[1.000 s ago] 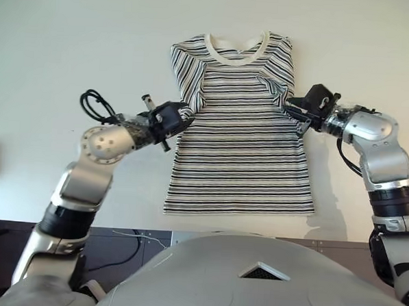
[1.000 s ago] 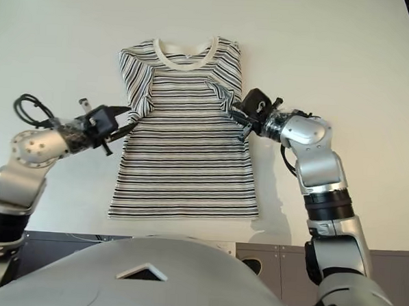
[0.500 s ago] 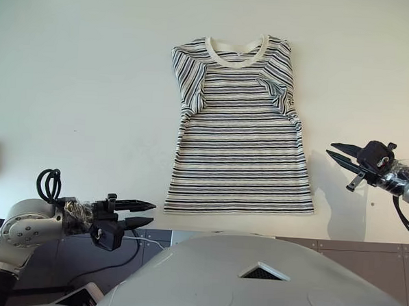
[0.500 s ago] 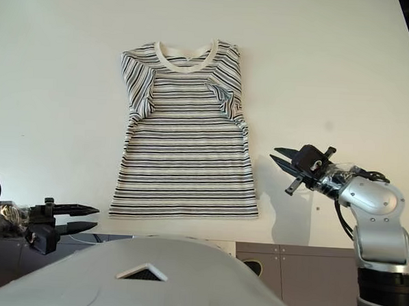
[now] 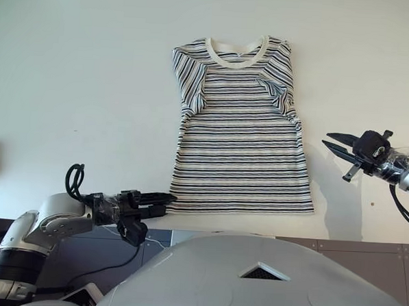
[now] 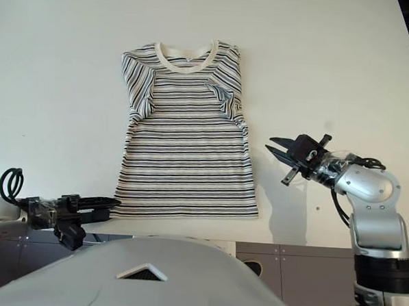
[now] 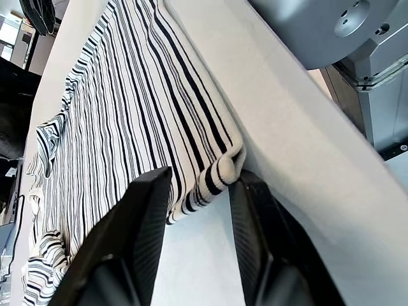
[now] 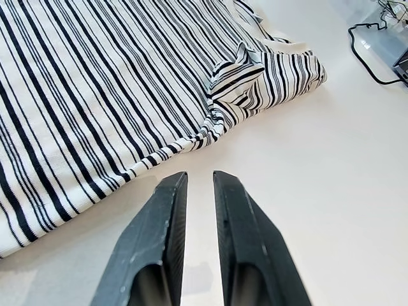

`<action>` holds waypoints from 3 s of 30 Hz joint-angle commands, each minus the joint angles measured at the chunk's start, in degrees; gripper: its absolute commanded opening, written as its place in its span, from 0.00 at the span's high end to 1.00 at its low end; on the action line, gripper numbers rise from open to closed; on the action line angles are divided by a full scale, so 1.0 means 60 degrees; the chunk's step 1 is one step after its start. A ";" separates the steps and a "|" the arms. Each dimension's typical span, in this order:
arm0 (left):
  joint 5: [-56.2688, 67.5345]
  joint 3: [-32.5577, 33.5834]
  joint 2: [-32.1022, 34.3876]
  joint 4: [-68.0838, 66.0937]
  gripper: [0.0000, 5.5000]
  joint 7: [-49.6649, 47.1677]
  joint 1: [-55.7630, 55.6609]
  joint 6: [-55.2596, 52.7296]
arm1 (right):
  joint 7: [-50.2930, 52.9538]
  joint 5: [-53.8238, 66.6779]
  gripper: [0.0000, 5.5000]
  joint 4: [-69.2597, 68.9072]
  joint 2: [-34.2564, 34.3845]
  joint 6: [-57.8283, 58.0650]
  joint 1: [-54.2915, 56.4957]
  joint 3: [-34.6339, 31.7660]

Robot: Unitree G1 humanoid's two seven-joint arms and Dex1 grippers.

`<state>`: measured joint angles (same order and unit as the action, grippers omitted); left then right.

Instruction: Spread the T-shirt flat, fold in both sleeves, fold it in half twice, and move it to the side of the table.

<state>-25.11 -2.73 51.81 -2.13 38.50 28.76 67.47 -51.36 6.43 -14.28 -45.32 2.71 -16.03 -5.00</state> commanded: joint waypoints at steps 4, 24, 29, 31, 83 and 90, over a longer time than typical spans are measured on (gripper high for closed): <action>-0.0626 -0.0545 0.0330 -0.0035 0.77 -0.0122 0.0143 -0.0709 | -0.0022 -0.0207 0.86 0.0127 -0.0154 -0.0190 0.0226 0.0177; -0.0828 -0.0965 0.0564 0.0359 0.98 -0.0993 0.0983 -0.1848 | 0.1424 -0.4973 0.74 0.3328 -0.2485 -1.0974 -0.1867 -0.0227; -0.0916 -0.1053 0.0632 0.0239 0.98 -0.1120 0.0839 -0.1880 | 0.2658 -0.7011 0.74 0.3552 -0.2064 -1.2495 -0.1669 -0.0018; -0.0977 -0.1117 0.0620 0.0172 0.98 -0.1175 0.0794 -0.1890 | 0.3029 -0.7445 0.74 0.3504 -0.1914 -1.2543 -0.1563 0.0145; -0.1434 -0.1879 0.1072 -0.1048 0.98 -0.2245 0.0147 -0.1546 | 0.6695 -1.0153 0.74 0.4125 -0.2751 -1.1358 -0.0994 0.1831; -0.1344 -0.1914 0.1139 -0.0994 0.98 -0.2158 0.0065 -0.1555 | 0.7221 -1.0222 0.74 0.3689 -0.2858 -1.1500 -0.1032 0.2142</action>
<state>-26.18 -12.06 59.06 -3.48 23.24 28.67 63.08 -5.12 -49.86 7.34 -61.23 -68.55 -20.61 5.74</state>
